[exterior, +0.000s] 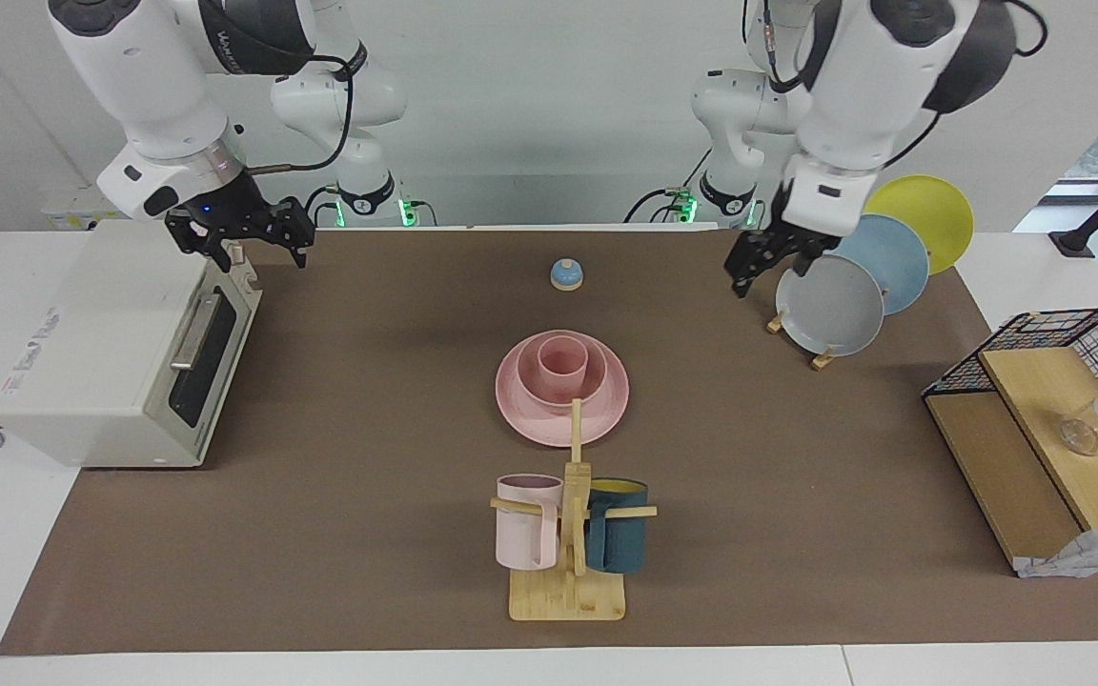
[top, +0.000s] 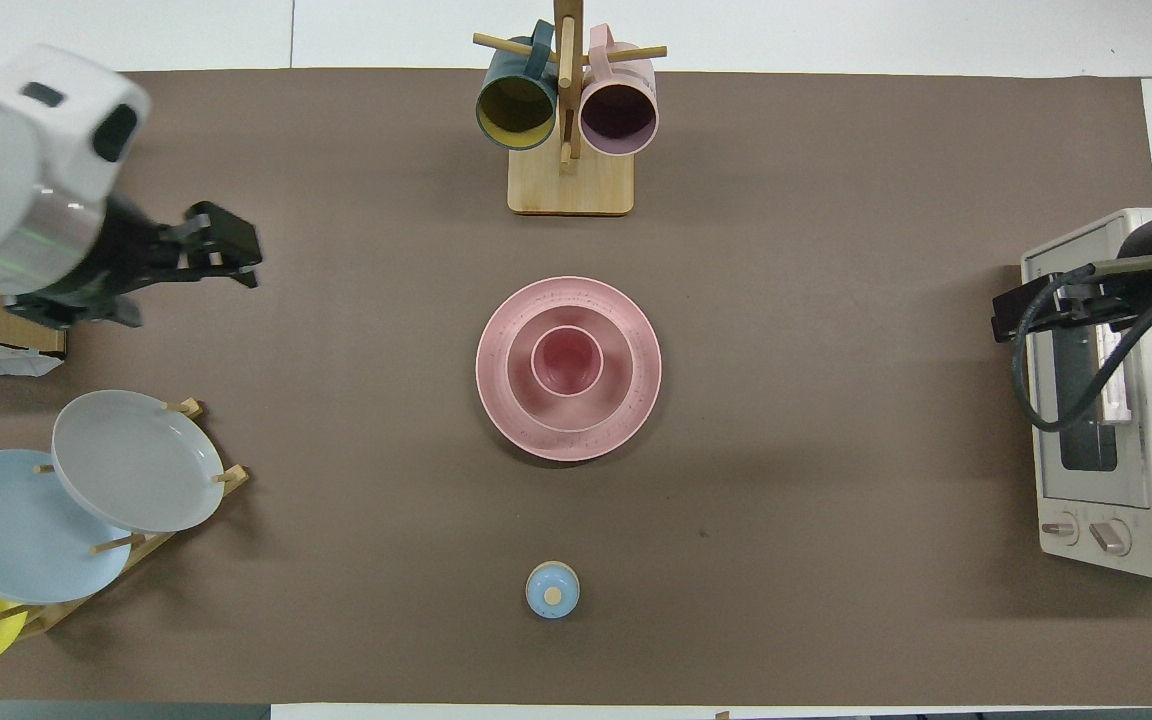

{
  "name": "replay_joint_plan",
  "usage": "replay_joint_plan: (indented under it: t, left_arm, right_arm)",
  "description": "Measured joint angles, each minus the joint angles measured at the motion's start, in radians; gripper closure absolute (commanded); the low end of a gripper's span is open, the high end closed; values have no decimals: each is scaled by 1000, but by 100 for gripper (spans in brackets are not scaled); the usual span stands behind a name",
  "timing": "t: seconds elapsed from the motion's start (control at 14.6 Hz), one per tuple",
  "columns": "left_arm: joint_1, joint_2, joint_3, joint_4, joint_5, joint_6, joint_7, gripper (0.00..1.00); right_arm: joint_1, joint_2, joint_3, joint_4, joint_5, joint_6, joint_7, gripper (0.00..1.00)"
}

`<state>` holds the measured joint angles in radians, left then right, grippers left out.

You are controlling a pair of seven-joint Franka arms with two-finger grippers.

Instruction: Organize tableware

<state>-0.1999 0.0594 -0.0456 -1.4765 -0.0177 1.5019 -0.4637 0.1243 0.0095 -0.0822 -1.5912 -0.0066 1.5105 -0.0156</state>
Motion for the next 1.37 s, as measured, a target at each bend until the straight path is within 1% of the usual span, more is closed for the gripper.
replay_joint_plan:
  t: [0.14,0.27,0.48,0.62,0.89,0.96,1.16,1.37]
  left_arm:
    - [102,-36,2,-24,0,-31,177,0]
    - [163,-64,2,-90,-1,-20,285,0]
    - [176,-104,-3,-216,-2,74,320,0]
    - [179,-116,-5,-240,-2,92,320,0]
    - [174,-132,-15,-234,-2,74,324,0]
    - [157,-133,-15,-224,-2,71,327,0]
    - [82,-128,-10,-172,-1,28,325,0]
    - [73,-126,-5,-119,-1,-16,325,0]
  right_arm:
    - [0,0,0,0,0,0,0,0]
    - [0,0,0,0,0,0,0,0]
    - [0,-1,0,0,0,0,0,0]
    - [0,-1,0,0,0,0,0,0]
    - [0,-1,1,0,0,0,0,0]
    - [0,-1,3,0,0,0,0,0]
    - [1,-2,4,0,0,0,0,0]
    - [0,-2,4,0,0,0,0,0]
